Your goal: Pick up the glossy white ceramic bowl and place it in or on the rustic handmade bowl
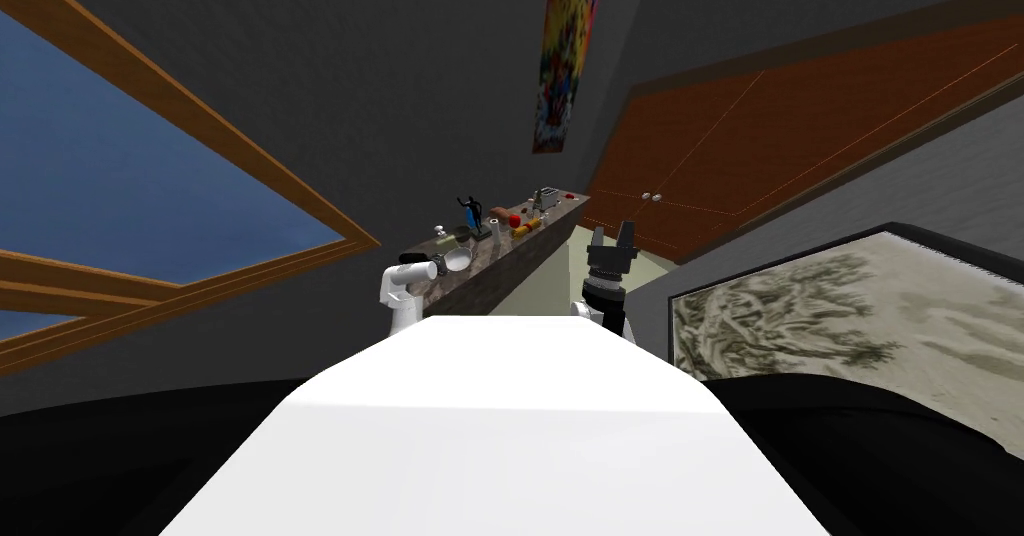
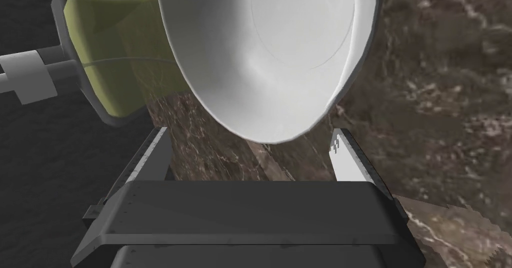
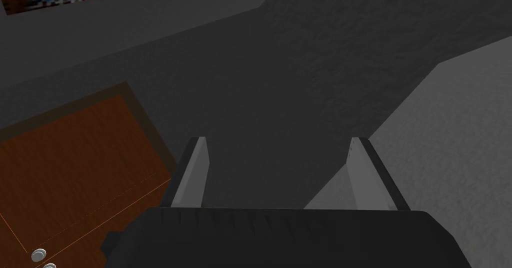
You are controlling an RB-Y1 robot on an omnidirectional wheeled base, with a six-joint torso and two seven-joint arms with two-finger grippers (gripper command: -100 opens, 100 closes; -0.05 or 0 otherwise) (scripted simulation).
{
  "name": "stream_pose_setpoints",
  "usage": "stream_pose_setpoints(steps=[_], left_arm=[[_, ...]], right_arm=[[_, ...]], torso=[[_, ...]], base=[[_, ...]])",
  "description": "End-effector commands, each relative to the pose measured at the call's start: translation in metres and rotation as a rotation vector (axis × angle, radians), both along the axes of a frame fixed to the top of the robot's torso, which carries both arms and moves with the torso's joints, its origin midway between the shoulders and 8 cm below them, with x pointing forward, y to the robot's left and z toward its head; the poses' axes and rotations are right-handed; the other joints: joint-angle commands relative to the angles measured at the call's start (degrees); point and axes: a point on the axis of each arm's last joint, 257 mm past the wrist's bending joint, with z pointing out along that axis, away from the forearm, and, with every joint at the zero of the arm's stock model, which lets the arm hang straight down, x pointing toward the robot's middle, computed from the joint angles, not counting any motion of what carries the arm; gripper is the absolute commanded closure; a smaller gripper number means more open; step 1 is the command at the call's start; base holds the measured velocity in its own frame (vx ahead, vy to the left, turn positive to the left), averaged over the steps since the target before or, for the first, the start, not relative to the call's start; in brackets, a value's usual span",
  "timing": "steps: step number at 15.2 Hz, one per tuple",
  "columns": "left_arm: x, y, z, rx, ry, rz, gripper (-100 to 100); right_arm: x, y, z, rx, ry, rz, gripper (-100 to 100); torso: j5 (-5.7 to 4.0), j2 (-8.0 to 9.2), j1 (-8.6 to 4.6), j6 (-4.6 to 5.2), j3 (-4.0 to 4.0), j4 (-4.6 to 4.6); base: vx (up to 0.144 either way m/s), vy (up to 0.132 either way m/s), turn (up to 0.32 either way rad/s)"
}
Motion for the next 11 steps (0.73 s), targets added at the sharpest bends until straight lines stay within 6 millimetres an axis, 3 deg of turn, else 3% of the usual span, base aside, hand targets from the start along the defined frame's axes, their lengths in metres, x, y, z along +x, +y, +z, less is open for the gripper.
stream_pose_setpoints(steps=[1, 11], left_arm=[[-0.005, 0.001, -0.007, -0.022, 0.042, 0.013, -100], [-0.029, -0.001, -0.028, -0.096, 0.203, 0.058, -100]], right_arm=[[0.0, 0.0, 0.0, 0.0, 0.0, 0.0, 0], [0.0, 0.0, 0.0, 0.0, 0.0, 0.0, 0]], torso=[[0.0, 0.0, 0.0, 0.0, 0.0, 0.0], [0.0, 0.0, 0.0, -0.02, 0.0, 0.0]], base=[[0.01, -0.014, -0.102], [0.008, -0.013, -0.068]])
